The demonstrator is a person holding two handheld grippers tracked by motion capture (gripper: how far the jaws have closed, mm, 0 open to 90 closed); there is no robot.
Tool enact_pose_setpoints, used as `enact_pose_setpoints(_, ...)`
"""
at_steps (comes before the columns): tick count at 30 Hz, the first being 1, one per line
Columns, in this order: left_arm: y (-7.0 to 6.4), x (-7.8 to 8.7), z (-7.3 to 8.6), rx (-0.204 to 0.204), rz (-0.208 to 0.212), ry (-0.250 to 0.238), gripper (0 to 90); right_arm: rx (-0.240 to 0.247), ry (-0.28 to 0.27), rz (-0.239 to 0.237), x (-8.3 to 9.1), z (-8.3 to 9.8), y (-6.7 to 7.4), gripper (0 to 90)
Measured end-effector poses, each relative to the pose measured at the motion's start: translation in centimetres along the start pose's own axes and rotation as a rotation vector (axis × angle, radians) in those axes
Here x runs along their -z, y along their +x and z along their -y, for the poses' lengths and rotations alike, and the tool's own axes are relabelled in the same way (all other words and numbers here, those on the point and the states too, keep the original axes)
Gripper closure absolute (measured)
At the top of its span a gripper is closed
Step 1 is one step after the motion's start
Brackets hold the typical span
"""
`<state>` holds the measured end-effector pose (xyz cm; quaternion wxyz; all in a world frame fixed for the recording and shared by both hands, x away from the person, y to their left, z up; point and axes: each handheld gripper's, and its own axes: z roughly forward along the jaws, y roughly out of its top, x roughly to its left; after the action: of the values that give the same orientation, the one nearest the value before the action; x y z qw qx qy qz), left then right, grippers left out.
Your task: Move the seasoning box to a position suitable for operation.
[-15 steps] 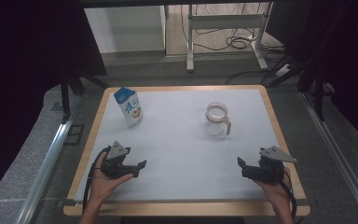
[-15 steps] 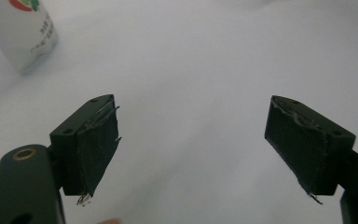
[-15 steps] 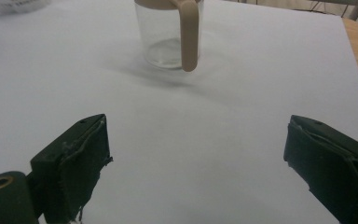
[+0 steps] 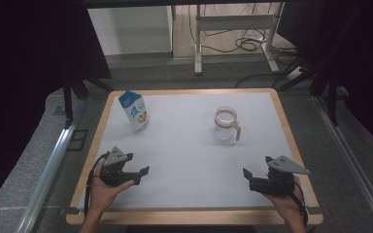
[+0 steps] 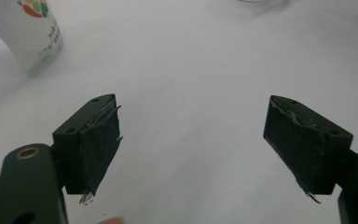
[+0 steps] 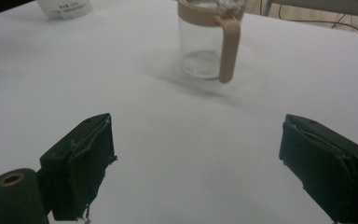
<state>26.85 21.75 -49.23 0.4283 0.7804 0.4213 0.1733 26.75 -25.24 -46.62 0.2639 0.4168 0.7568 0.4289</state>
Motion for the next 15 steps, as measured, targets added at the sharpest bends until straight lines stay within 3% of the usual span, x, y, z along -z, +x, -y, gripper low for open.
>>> enact_pose_setpoints(4,0.1,-0.3,-0.2,-0.016,0.005,0.011,18.6,-0.009,-0.018,-0.023,-0.8,-1.9,0.2,12.7)
enact_pose_setpoints(8,0.4,-0.5,0.0,-0.01,0.008,0.019,18.6,-0.008,0.002,-0.034,-2.9,-4.6,-0.4,12.9)
enact_pose_setpoints(15,0.5,-0.3,0.1,-0.001,0.013,0.014,18.7,-0.023,0.006,-0.034,-5.1,-6.9,-1.7,12.9)
